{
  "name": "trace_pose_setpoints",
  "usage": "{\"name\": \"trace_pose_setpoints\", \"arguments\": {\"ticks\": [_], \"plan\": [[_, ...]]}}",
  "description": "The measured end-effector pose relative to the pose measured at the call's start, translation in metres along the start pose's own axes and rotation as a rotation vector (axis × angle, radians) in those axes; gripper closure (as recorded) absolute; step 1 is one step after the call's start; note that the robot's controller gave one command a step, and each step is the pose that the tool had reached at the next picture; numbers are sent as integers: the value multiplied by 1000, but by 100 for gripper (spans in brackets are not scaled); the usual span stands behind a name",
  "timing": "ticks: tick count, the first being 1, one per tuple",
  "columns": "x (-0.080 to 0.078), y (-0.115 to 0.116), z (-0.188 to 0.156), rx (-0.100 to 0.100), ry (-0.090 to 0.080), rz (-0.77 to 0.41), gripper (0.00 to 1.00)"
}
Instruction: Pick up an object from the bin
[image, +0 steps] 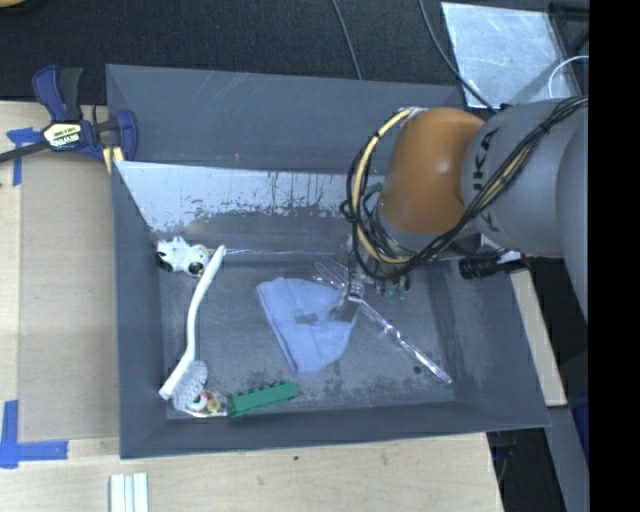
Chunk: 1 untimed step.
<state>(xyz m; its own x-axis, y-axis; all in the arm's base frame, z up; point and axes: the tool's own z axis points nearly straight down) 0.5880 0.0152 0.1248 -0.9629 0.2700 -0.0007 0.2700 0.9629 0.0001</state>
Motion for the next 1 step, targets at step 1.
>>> {"name": "trace_pose_setpoints", "arguments": {"ticks": [1], "plan": [[-15,11,12,-3,-15,-29,0]]}}
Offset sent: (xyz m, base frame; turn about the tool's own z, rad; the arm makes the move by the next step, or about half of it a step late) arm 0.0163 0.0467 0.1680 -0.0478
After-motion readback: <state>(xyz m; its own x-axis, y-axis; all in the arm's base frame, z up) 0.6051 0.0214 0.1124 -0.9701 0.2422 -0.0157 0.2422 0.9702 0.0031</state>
